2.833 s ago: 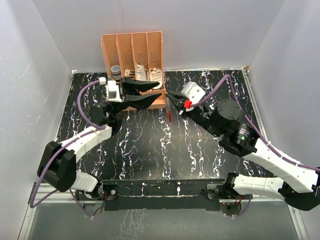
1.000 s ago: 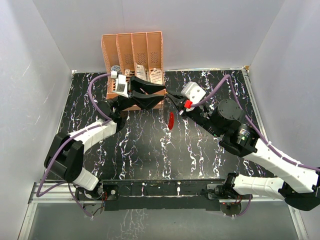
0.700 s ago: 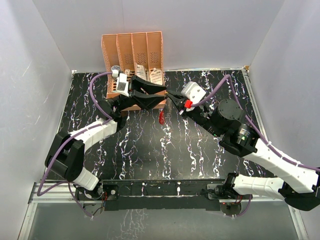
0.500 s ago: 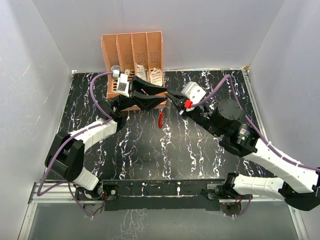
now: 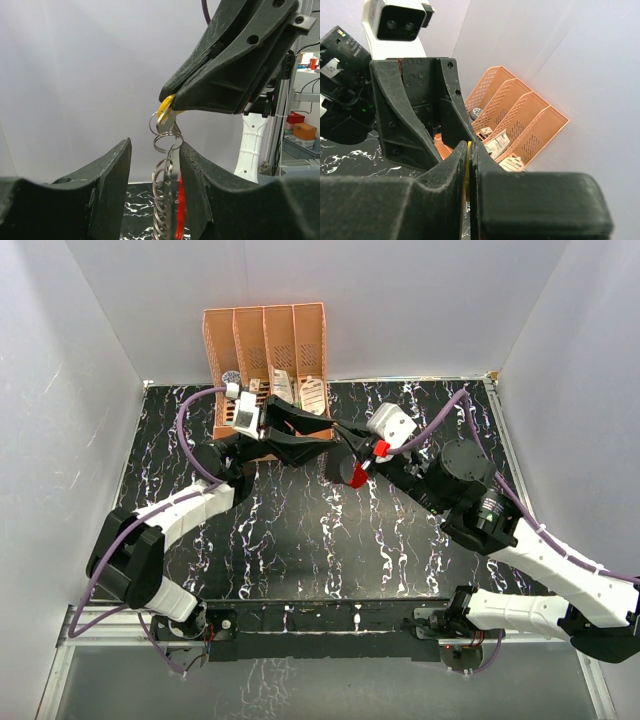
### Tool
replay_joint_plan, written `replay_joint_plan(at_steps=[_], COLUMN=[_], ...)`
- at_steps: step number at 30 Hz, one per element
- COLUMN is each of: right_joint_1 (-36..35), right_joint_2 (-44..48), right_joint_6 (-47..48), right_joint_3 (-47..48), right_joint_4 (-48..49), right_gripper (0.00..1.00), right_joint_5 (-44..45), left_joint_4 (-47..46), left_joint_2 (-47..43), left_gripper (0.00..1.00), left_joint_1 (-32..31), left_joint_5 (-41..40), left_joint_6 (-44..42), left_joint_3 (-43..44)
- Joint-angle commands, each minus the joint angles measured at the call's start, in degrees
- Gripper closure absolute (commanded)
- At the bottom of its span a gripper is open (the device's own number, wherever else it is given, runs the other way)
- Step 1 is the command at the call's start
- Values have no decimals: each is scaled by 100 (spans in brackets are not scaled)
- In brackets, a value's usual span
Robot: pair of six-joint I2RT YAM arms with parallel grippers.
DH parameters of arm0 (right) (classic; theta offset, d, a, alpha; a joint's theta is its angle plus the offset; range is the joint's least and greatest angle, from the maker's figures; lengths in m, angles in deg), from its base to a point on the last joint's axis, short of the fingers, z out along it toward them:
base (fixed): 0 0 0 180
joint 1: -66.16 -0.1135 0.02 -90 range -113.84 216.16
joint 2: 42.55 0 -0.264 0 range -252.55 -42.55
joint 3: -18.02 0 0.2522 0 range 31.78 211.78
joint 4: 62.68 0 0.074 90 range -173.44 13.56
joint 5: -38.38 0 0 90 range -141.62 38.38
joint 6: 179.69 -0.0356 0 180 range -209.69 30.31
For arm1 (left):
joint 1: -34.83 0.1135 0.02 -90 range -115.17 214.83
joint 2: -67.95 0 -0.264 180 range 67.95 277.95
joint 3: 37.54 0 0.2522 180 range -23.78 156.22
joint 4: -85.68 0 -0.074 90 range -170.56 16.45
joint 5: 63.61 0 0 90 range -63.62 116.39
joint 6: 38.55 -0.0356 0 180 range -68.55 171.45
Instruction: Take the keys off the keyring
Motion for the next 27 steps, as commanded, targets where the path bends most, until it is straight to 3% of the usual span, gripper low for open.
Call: replay_joint_plan(at_steps=[1, 14, 27], right_joint_1=[17, 17, 17], right_joint_2=[151, 183, 258], right_joint_6=[-21, -55, -50], right_joint_3=[36, -3, -58], right_joint_4=[437, 459, 442], right_gripper=[100, 100, 100], right_joint_5=[-52, -59, -20], left_joint_4=[-1094, -1102, -567], left_joint_2=[-372, -368, -1210], left_gripper=[58, 58, 58], left_joint_1=[-46, -56, -47], left_joint_5=[-187, -271, -709], left_joint_6=[-175, -263, -1462], left_joint_3=[68, -85, -519])
